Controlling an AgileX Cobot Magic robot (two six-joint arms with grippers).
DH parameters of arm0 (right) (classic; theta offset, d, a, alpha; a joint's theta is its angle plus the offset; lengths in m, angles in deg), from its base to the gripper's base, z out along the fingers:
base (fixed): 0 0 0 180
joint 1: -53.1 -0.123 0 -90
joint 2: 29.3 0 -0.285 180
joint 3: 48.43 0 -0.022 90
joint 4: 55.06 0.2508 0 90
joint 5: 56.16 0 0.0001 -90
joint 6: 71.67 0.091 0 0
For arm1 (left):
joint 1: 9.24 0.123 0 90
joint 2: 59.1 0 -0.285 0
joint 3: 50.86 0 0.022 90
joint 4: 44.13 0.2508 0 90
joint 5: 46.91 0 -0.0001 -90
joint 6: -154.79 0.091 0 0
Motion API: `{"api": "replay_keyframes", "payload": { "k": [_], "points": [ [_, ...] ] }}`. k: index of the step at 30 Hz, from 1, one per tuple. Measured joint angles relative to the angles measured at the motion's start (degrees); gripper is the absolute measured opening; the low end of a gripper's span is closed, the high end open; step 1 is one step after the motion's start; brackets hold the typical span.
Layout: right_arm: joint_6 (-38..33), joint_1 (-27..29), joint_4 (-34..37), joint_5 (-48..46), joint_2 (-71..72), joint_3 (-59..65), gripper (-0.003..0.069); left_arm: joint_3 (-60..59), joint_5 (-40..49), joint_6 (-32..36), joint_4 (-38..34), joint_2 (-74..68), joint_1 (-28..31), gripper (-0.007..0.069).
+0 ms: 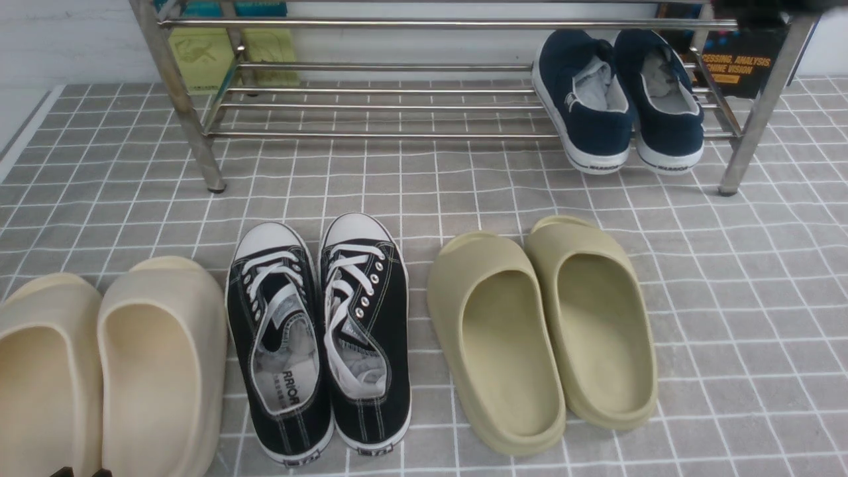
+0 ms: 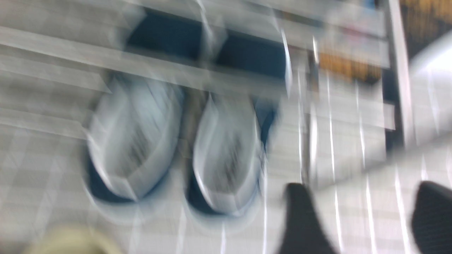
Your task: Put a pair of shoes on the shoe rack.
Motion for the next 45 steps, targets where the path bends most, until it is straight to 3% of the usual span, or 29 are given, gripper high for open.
{"api": "replay_keyframes", "payload": {
  "k": [2, 5, 10, 19, 23, 28, 35, 38, 39, 45],
  "points": [
    [-5.69, 3.21, 9.96, -1.56, -0.44, 7.15, 0.0137, 0.00, 0.00, 0.00, 0.00, 0.00, 0.00, 0.0239],
    [-11.51, 4.59, 17.85, 1.02, -0.59, 14.38, 0.0006, 0.00, 0.00, 0.00, 0.00, 0.00, 0.00, 0.0239],
    [-16.98, 4.65, 24.14, 6.69, -0.59, 21.69, -0.0004, 0.00, 0.00, 0.00, 0.00, 0.00, 0.00, 0.0239],
    [-17.80, 4.65, 24.89, -2.19, 9.23, 20.58, -0.0002, 0.00, 0.00, 0.00, 0.00, 0.00, 0.00, 0.0239],
    [-17.81, 4.65, 25.99, -2.07, 22.16, 21.09, 0.0001, 0.00, 0.00, 0.00, 0.00, 0.00, 0.00, 0.0239],
    [-17.81, 4.65, 24.47, 2.76, 39.68, 30.84, 0.0005, 0.00, 0.00, 0.00, 0.00, 0.00, 0.00, 0.0239],
    [-17.81, 4.65, 19.45, 18.20, 62.57, 57.98, 0.0005, 0.00, 0.00, 0.00, 0.00, 0.00, 0.00, 0.0239],
    [-18.48, 4.65, 18.94, 31.33, 74.89, 75.32, 0.0005, 0.00, 0.00, 0.00, 0.00, 0.00, 0.00, 0.0239],
    [-18.60, 4.65, 18.94, 32.06, 74.89, 75.32, 0.0005, 0.00, 0.00, 0.00, 0.00, 0.00, 0.00, 0.0239],
    [-20.57, 4.65, 18.87, 56.95, 86.54, 96.74, 0.0005, 0.00, 0.00, 0.00, 0.00, 0.00, 0.00, 0.0239]
  ]
}}
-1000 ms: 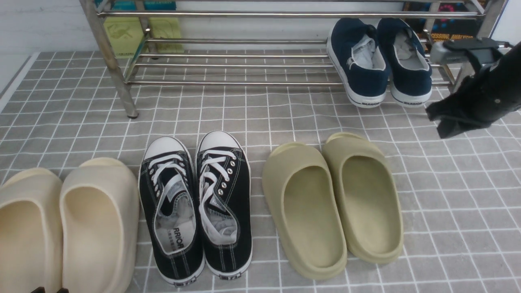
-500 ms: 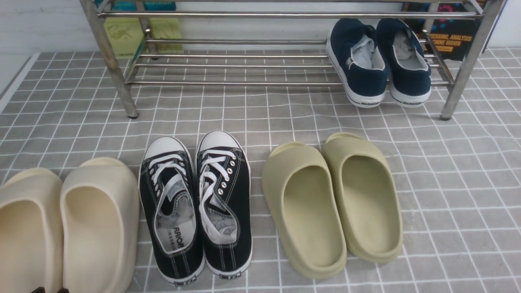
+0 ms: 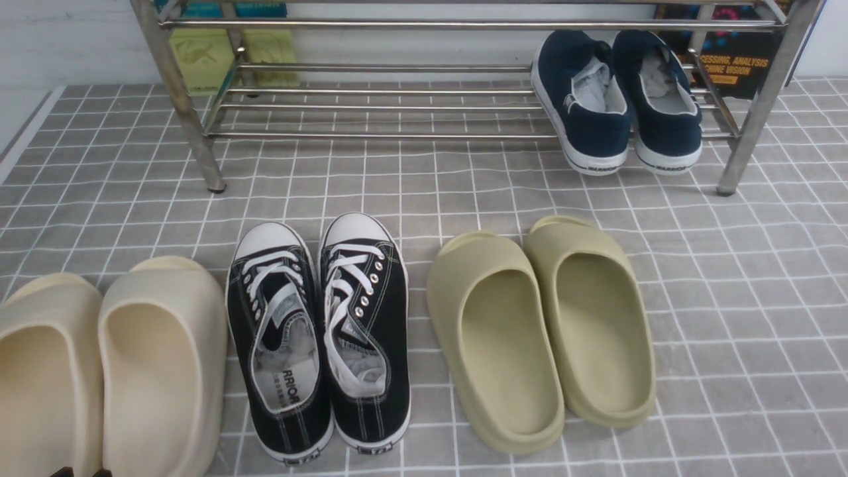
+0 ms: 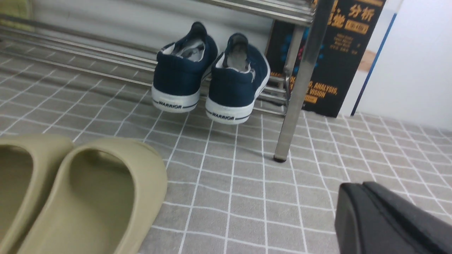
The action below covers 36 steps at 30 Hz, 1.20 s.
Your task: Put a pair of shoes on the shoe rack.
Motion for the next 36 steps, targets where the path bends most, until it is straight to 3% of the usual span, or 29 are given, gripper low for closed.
{"api": "replay_keyframes", "payload": {
  "k": [3, 6, 13, 18, 23, 30, 36],
  "points": [
    [0.01, 0.00, 0.00, 5.15, 1.36, 5.61, 0.0005, 0.00, 0.00, 0.00, 0.00, 0.00, 0.00, 0.0239],
    [0.01, 0.00, 0.00, 3.85, 1.49, 6.75, 0.0005, 0.00, 0.00, 0.00, 0.00, 0.00, 0.00, 0.0239],
    [-0.01, 0.15, -0.42, -6.46, 3.90, 6.86, 0.0005, 0.00, 0.03, 0.00, 0.00, 0.00, 0.00, 0.0239],
    [-0.06, 3.67, -6.58, -15.98, 14.89, 6.86, 0.0005, 0.00, -0.04, 0.00, 0.00, 0.00, 0.00, 0.0239],
    [0.36, 5.08, -7.97, -21.10, 16.99, 6.86, 0.0005, 0.00, 0.08, 0.00, 0.00, 0.02, 0.00, 0.0239],
    [9.28, 5.12, -5.33, -25.99, 16.99, 6.59, 0.0005, 0.00, 0.01, 0.00, 0.00, 0.02, 0.00, 0.0239],
    [11.01, 5.12, -4.96, -26.72, 16.99, 6.48, 0.0005, 0.00, 0.01, 0.00, 0.00, 0.02, 0.00, 0.0239]
  ]
}}
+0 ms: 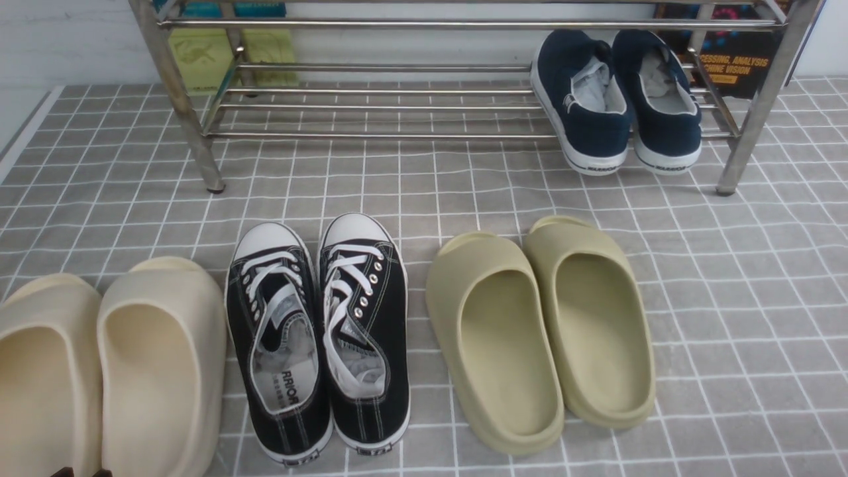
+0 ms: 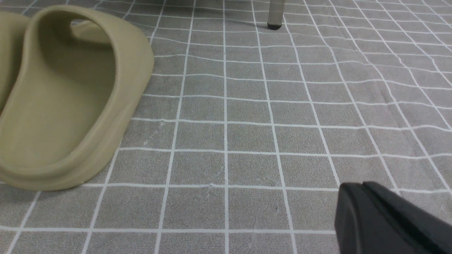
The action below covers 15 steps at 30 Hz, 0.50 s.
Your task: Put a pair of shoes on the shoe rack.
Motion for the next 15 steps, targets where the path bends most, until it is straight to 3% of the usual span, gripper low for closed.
{"api": "replay_keyframes", "payload": {
  "k": [15],
  "points": [
    [0.44, 0.00, -0.20, -0.34, 0.00, -0.08, 0.0013, 0.00, 0.00, 0.00, 0.00, 0.00, 0.00, 0.0239]
  ]
}}
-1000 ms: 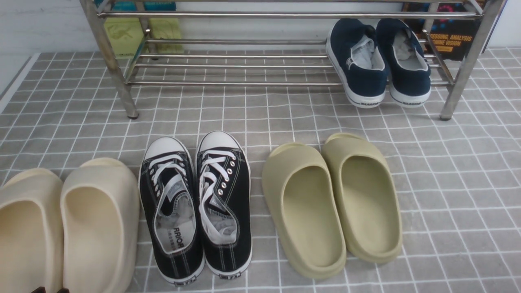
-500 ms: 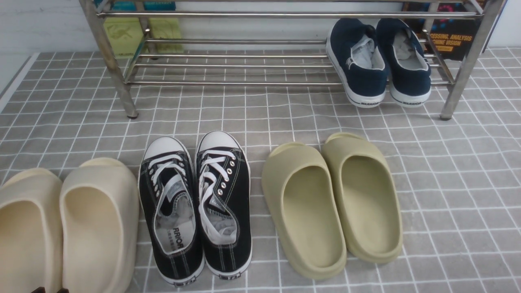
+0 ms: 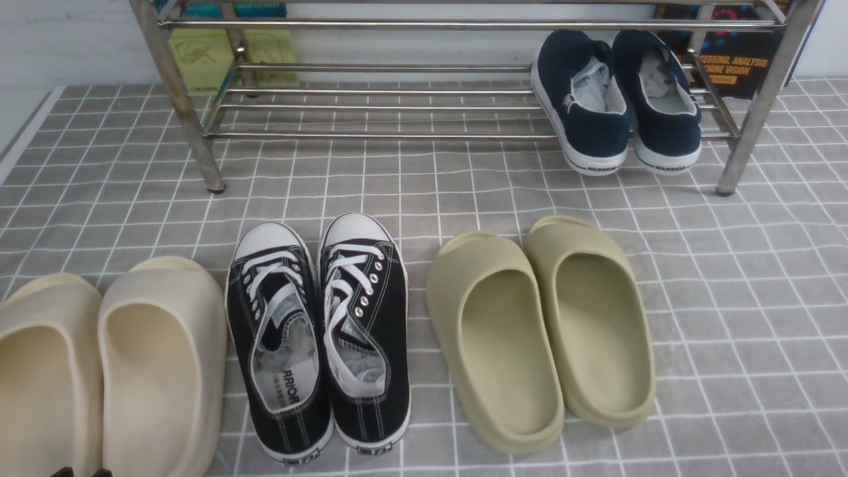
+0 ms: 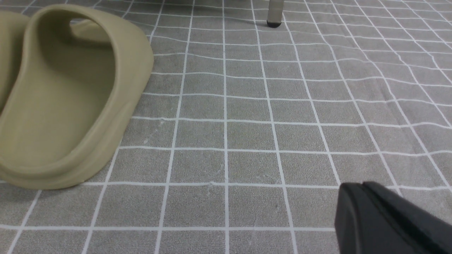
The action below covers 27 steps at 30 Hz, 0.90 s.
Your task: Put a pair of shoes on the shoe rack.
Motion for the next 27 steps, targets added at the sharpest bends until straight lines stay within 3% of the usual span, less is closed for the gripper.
{"api": "replay_keyframes", "payload": {
  "k": [27],
  "points": [
    [0.00, 0.00, 3.66, -0.08, 0.00, 0.00, -0.0005, 0.00, 0.00, 0.00, 0.00, 0.00, 0.00, 0.0239]
  ]
}}
